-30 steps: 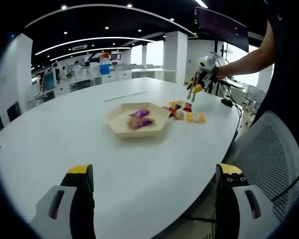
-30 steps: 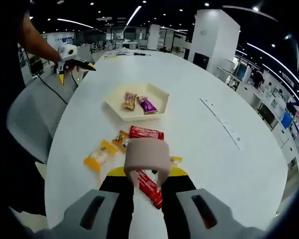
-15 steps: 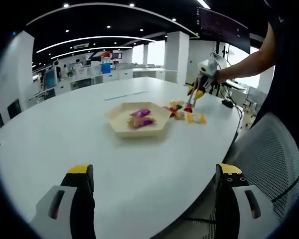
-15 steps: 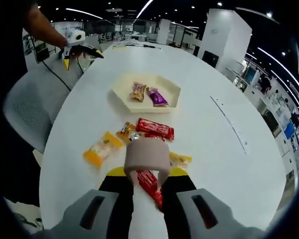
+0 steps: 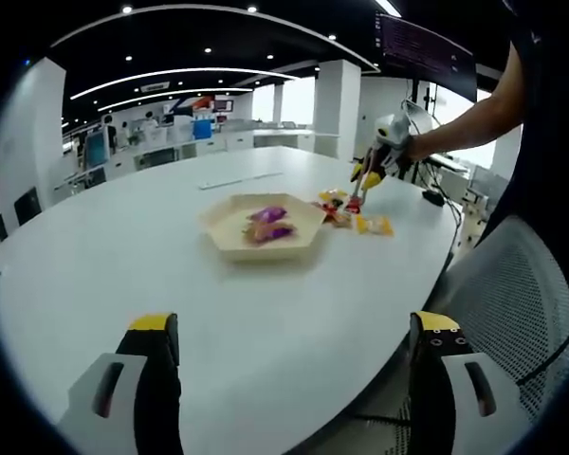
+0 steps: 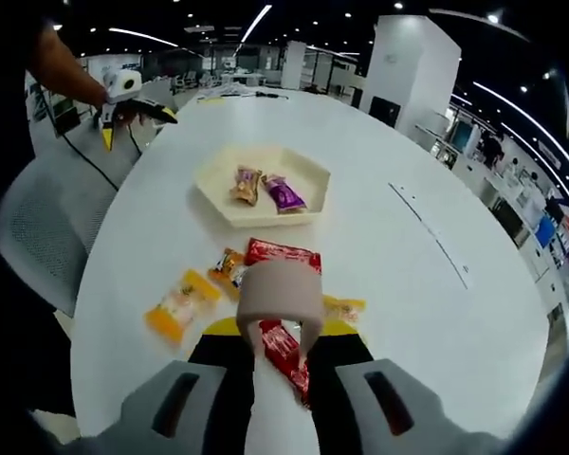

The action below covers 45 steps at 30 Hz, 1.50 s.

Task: Place the target food into the container with the food tongs after gripping and lifting it, then release it inside without dropping or visibly crushing the food.

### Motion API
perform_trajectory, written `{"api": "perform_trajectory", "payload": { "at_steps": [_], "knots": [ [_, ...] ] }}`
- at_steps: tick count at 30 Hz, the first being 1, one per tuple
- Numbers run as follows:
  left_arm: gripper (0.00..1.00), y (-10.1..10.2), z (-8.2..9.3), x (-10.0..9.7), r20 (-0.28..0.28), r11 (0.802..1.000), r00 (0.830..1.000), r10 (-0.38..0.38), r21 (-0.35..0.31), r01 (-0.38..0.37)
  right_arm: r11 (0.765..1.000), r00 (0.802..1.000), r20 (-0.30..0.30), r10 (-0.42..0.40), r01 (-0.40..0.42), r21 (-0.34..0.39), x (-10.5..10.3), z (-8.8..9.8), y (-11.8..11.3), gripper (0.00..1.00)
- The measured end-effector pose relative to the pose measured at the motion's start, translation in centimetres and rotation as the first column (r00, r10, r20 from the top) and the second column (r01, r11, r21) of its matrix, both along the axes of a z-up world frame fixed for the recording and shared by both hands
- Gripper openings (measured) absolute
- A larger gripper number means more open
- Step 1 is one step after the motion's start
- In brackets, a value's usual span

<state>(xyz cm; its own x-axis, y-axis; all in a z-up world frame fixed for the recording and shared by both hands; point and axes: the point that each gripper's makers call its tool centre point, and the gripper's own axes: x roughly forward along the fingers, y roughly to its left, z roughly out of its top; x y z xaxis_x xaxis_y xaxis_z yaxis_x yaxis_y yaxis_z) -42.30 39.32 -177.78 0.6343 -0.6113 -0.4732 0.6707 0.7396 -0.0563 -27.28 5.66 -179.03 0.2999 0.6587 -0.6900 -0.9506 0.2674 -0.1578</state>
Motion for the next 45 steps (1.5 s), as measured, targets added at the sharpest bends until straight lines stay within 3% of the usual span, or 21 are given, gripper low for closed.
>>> {"api": "perform_trajectory", "payload": {
  "at_steps": [5,16,28,30,32,36,45],
  "knots": [
    [0.98,-0.1,0.0,0.0,-0.001,1.0,1.0,-0.002,0.0,0.002,0.998,0.998,0.0,0.061,-0.061,-0.034,-0.3,-0.4,0.1,0.2],
    [0.97,0.0,-0.1,0.0,-0.005,1.0,1.0,0.002,0.004,-0.002,0.995,0.996,-0.019,0.091,-0.092,-0.049,0.6,-0.4,0.0,0.22],
    [0.97,0.1,-0.3,0.1,-0.012,1.0,1.0,0.002,0.01,-0.002,0.998,0.998,-0.029,0.048,-0.049,-0.035,1.2,-0.4,0.3,0.19],
    [0.97,0.1,-0.3,0.1,-0.012,1.0,1.0,0.004,0.011,-0.004,0.998,0.998,-0.027,0.054,-0.055,-0.029,0.6,-0.4,0.3,0.18],
    [0.96,0.1,-0.3,0.1,-0.012,1.0,1.0,0.004,0.012,-0.004,0.998,0.996,-0.07,0.058,-0.059,-0.002,-0.2,-0.3,0.5,0.18],
    [0.96,0.2,-0.3,0.1,-0.015,1.0,1.0,0.003,0.015,-0.003,0.999,0.994,-0.096,0.045,-0.044,0.011,-0.7,-0.2,0.3,0.18],
    [0.96,0.2,-0.3,0.2,-0.012,1.0,1.0,0.005,0.019,-0.004,0.996,0.992,-0.09,0.086,-0.086,0.003,-1.8,0.3,0.2,0.2]
  ]
}}
